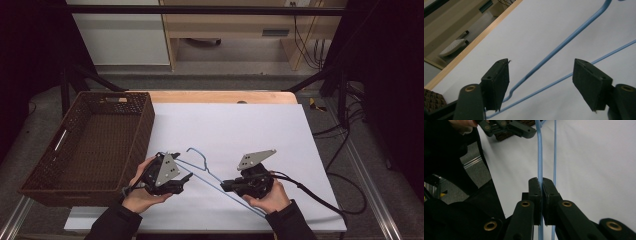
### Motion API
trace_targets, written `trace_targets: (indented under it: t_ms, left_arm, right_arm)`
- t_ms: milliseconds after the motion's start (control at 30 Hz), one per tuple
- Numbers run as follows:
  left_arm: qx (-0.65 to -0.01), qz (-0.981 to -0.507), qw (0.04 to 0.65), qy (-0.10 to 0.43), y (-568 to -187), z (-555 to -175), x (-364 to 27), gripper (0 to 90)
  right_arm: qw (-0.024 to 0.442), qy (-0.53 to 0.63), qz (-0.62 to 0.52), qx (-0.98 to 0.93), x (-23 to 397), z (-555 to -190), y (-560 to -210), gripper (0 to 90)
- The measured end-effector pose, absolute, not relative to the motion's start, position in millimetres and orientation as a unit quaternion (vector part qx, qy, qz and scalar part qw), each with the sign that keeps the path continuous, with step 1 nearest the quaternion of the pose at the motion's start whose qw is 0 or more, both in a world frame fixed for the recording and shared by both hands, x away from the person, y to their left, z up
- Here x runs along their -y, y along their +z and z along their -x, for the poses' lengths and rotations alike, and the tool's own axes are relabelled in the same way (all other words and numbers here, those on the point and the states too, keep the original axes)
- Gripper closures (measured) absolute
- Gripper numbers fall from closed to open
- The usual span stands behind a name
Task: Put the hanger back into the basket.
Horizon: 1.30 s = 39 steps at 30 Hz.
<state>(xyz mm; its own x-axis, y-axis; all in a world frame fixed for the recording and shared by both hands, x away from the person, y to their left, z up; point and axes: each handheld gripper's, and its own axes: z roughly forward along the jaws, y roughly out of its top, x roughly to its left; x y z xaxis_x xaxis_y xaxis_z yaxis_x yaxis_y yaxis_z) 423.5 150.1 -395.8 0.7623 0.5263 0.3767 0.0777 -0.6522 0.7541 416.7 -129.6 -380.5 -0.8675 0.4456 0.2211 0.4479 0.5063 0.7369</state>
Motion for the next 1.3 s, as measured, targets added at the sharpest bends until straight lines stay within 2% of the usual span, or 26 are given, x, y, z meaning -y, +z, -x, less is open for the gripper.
trace_targets:
  t_ms: [133,200,300,367,400,467,533,633,1000,1200,1300]
  left_arm:
    - [-0.163,-0.864,0.363,0.309,-400.8,-425.2,-145.2,38.5]
    - [-0.154,-0.866,0.354,0.317,-402.5,-425.0,-142.9,45.1]
    - [-0.143,-0.868,0.345,0.327,-406.0,-423.5,-139.2,48.5]
    - [-0.132,-0.872,0.331,0.336,-407.8,-422.0,-137.4,55.8]
    - [-0.129,-0.871,0.330,0.341,-408.9,-421.2,-136.2,55.8]
    - [-0.115,-0.872,0.319,0.353,-411.1,-418.9,-133.4,63.6]
    - [-0.110,-0.872,0.314,0.359,-411.8,-418.2,-132.9,65.9]
    - [-0.099,-0.873,0.304,0.368,-413.0,-416.5,-131.7,75.4]
    - [-0.072,-0.871,0.280,0.396,-414.3,-409.6,-129.1,81.6]
    - [-0.054,-0.878,0.256,0.401,-415.3,-404.3,-124.1,85.5]
    - [-0.051,-0.882,0.248,0.397,-415.1,-402.6,-121.9,86.4]
  right_arm:
    - [0.006,-0.424,0.255,0.869,128.6,-416.5,-381.6,87.7]
    - [0.009,-0.424,0.253,0.870,128.5,-416.5,-381.9,87.7]
    - [0.014,-0.423,0.254,0.870,128.0,-416.4,-382.4,87.7]
    - [0.018,-0.421,0.255,0.870,127.5,-416.7,-383.3,87.7]
    - [0.018,-0.421,0.255,0.870,127.5,-416.7,-383.3,87.7]
    - [0.021,-0.418,0.254,0.872,127.2,-416.8,-383.7,87.7]
    - [0.023,-0.418,0.255,0.872,127.2,-416.8,-383.7,87.7]
    - [0.028,-0.418,0.251,0.872,126.9,-417.1,-384.1,87.7]
    - [0.020,-0.420,0.253,0.871,128.5,-417.5,-382.6,87.0]
    - [-0.001,-0.417,0.257,0.872,131.8,-415.9,-378.6,83.3]
    - [-0.016,-0.423,0.260,0.868,135.6,-414.9,-375.0,78.7]
